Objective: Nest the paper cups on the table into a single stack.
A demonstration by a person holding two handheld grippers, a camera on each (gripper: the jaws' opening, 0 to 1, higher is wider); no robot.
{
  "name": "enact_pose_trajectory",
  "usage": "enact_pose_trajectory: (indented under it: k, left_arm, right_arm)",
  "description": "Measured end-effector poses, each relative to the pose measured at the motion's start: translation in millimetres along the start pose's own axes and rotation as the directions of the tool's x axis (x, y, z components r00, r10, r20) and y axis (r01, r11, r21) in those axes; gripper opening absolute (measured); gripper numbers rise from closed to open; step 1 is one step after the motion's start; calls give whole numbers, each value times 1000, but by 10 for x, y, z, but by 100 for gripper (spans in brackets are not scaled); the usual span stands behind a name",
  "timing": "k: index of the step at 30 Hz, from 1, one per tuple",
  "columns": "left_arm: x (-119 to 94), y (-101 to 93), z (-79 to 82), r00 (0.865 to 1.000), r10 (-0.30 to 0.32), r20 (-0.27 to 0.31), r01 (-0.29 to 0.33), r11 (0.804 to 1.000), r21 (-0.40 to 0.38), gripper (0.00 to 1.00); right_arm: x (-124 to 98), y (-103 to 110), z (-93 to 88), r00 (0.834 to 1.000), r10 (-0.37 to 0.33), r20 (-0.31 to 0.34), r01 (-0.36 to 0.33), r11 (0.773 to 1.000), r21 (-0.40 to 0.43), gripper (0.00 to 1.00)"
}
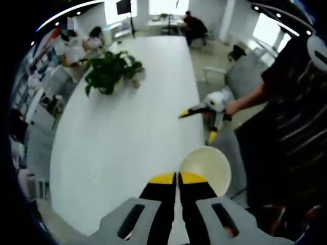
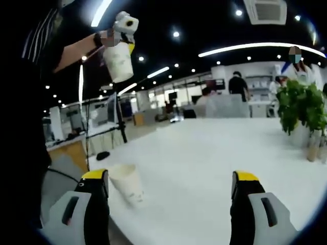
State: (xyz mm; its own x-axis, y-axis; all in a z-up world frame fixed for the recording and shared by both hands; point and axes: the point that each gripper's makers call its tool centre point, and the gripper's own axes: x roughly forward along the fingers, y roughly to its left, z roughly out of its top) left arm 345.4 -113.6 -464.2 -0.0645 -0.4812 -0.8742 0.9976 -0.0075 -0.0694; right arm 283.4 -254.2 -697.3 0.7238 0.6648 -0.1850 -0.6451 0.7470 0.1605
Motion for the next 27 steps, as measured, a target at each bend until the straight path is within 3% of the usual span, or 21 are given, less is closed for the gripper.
enact_pose_trajectory:
  k: [9, 20, 27]
  left_arm:
    - [125, -187, 37, 999, -31, 16, 31, 1000, 6, 0]
    - [452, -402, -81, 997, -83, -3, 83, 997, -5, 0]
    - [636, -453, -205, 997, -70, -17, 70, 998, -2, 0]
  right_arm:
    - [-5, 17, -15, 1000, 1, 1, -1, 1000, 2, 99]
    - [-37, -42, 13, 1000, -3, -5, 3, 1000, -8, 98]
    - [-39, -18, -19, 1000, 0, -13, 0, 1000, -5, 98]
